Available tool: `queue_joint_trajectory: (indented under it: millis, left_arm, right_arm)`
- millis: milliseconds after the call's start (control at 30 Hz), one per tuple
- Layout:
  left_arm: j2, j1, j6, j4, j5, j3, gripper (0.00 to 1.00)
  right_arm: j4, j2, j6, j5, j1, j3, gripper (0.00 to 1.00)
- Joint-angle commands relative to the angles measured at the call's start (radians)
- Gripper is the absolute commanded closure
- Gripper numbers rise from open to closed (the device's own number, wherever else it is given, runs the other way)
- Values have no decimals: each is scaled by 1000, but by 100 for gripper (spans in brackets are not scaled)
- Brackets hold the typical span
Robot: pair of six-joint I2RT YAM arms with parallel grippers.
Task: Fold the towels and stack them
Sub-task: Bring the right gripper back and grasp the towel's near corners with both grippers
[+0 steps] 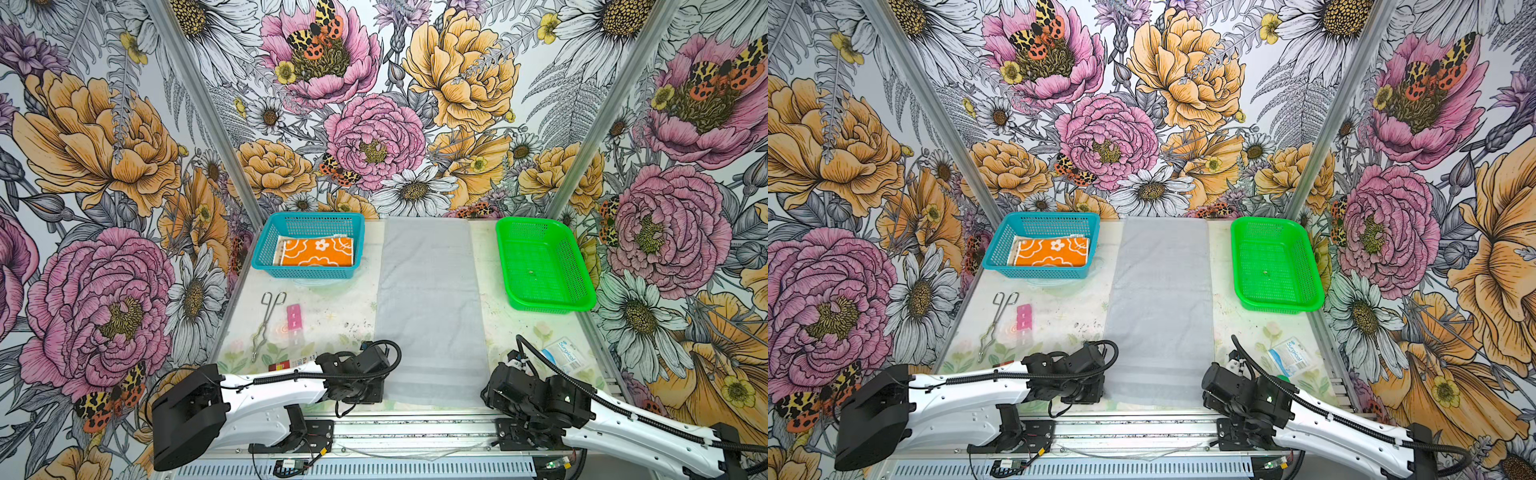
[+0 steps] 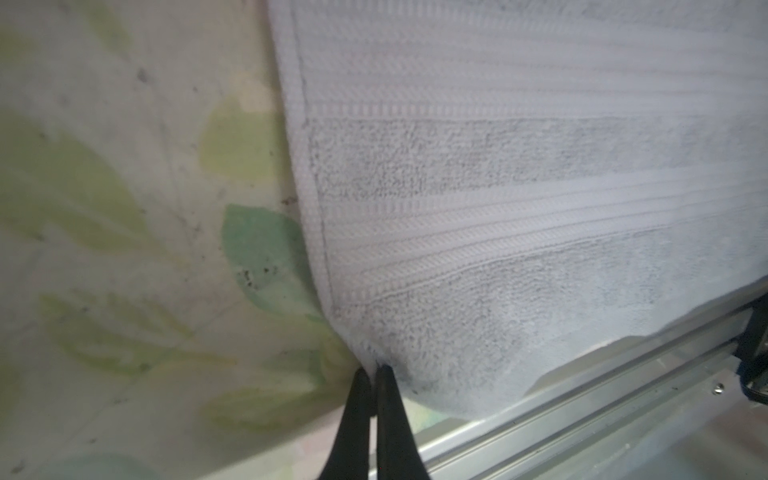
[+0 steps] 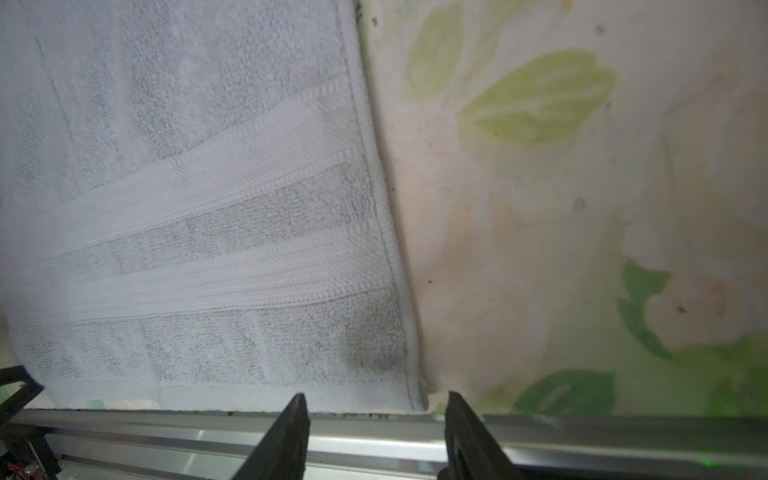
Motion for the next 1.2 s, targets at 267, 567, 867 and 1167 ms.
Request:
queue_joint_trajectory:
  millis: [267, 567, 867, 1167]
  left_arm:
    - [-16, -6, -4, 5, -31, -48, 100]
    - [-43, -2, -4, 5, -19, -61, 100]
    - [-56, 4, 1, -39, -18, -36, 100]
    - [-307, -26, -18, -286, -63, 35, 100]
  right_arm:
    - [29, 7, 48, -4, 8, -45, 58]
    - [103, 82, 50, -19, 8, -74, 71]
    - [108, 64, 18, -40, 7, -47, 100]
    - [-1, 189, -110, -35, 75, 221, 100]
